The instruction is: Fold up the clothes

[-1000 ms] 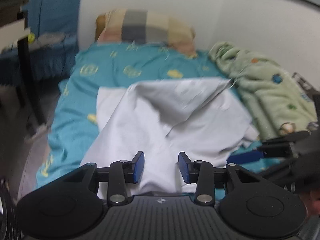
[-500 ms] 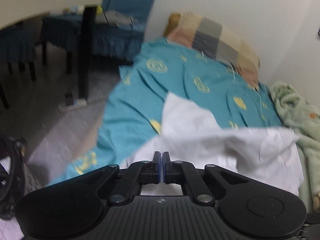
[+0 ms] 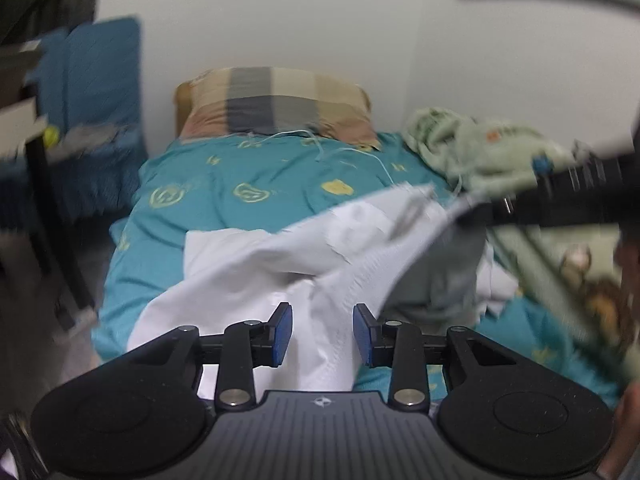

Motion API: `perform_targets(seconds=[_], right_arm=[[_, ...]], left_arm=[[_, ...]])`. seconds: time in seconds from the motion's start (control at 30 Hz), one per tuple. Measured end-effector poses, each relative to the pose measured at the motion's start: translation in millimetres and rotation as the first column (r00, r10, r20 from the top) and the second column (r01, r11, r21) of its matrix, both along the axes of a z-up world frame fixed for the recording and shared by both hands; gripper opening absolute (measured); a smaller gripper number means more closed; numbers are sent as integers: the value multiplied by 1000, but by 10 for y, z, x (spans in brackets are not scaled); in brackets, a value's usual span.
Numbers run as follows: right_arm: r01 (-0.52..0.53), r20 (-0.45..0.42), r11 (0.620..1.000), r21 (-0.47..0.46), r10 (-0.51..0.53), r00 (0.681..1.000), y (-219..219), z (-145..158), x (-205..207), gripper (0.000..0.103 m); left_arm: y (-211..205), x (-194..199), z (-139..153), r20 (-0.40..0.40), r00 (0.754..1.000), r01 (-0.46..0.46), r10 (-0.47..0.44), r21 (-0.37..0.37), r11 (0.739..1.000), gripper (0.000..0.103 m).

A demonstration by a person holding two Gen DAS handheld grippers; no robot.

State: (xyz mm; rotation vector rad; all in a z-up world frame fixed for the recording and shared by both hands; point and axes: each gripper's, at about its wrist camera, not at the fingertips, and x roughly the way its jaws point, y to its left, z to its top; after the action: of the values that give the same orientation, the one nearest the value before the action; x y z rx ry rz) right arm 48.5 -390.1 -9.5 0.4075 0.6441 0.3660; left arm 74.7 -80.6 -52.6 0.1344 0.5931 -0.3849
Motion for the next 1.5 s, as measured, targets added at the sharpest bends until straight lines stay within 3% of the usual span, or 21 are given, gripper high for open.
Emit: perform_targets(seconds=[0.13, 0.27, 0.3, 0.57, 0.7, 0.83, 0.93, 1.07, 1.27, 1.5], right_arm=[[20, 42, 998, 64, -23, 999, -69, 42, 31, 11], [36, 89, 993, 116, -46, 995, -121, 88, 22, 11], [47, 99, 991, 125, -60, 993, -147, 101, 10, 11], [136, 136, 974, 181, -162, 977, -366, 143, -42, 11], [176, 139, 969, 176, -202, 969, -431, 124, -32, 11], [197, 177, 972, 130, -219, 960, -399, 144, -39, 11], [218, 234, 970, 110, -238, 943, -408, 205, -98, 10], [218, 295, 966, 138, -251, 922, -427, 495, -225, 10], [213, 470, 972, 104, -237, 850, -265, 1521, -671, 10], [229, 648, 972, 53, -208, 733, -145, 2760, -1394, 10]], left_arm=[[-353, -73, -231, 28, 998, 55, -62, 186, 981, 48], [-523, -75, -430, 64, 998, -11, -13, 357, 934, 49], [-530, -69, -463, 62, 998, -28, 5, 371, 928, 49], [-511, -124, -418, 25, 998, -56, 50, 352, 934, 41], [-478, -282, -309, 38, 998, -55, 45, 359, 932, 14], [-349, -329, -94, 112, 989, -123, 96, 264, 956, 12], [-147, -370, 272, 197, 967, -192, 163, 137, 972, 11], [68, -510, 994, 307, 925, -230, 223, -11, 973, 11], [296, -810, 2291, 444, 856, -204, 265, -182, 962, 11], [453, -1340, 3833, 547, 796, -113, 259, -286, 952, 11]])
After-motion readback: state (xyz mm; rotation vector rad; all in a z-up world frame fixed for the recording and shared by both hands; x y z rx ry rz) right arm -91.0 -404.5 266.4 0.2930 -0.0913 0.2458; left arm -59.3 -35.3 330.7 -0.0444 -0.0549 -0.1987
